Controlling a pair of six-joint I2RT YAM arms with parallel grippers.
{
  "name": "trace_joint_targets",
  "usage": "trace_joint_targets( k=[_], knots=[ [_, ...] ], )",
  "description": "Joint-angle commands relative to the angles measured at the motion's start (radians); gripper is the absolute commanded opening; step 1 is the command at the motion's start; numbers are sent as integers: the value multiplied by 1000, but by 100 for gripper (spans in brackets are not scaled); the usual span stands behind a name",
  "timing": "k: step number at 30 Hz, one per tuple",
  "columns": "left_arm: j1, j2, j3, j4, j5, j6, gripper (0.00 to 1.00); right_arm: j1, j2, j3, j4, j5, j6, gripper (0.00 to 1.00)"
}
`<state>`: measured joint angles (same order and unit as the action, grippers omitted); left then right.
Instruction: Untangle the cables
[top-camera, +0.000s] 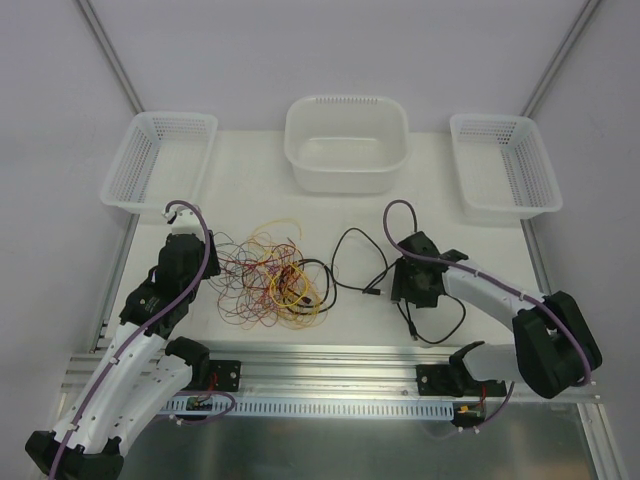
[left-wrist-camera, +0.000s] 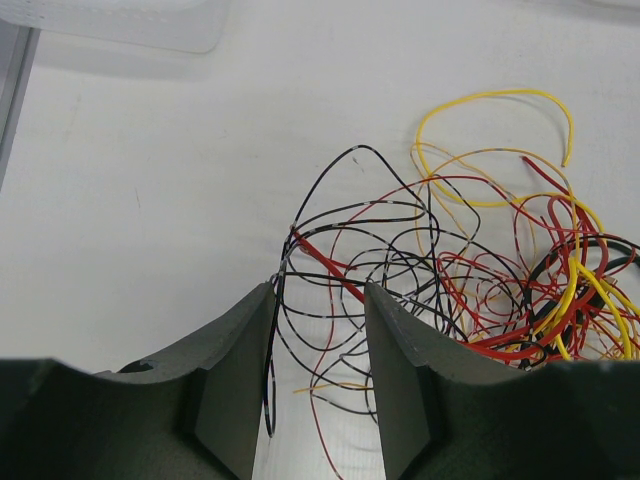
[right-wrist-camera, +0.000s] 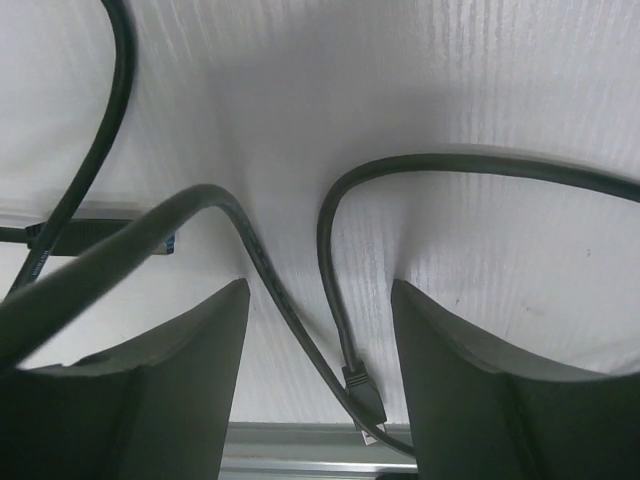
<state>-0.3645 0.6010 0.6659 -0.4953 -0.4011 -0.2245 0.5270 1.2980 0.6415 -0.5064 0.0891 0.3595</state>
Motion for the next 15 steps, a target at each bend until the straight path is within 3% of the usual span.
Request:
trace_joint_targets(
  k=[1,3,12,13,15],
  knots=[
    [7,0,23,12,10,1,41,18,66,26,37,26,32,55],
    [7,-1,21,12,10,-1,41,27,81,29,25,47,39,42],
    [7,2,23,12,8,1,41,57,138,60,-23,104,44,12],
    [7,2,21,12,8,2,42,59,136,57,-20,103,41,3],
    [7,0,21,12,8,1,42,59,126,55,-9,100,33,1]
  ],
)
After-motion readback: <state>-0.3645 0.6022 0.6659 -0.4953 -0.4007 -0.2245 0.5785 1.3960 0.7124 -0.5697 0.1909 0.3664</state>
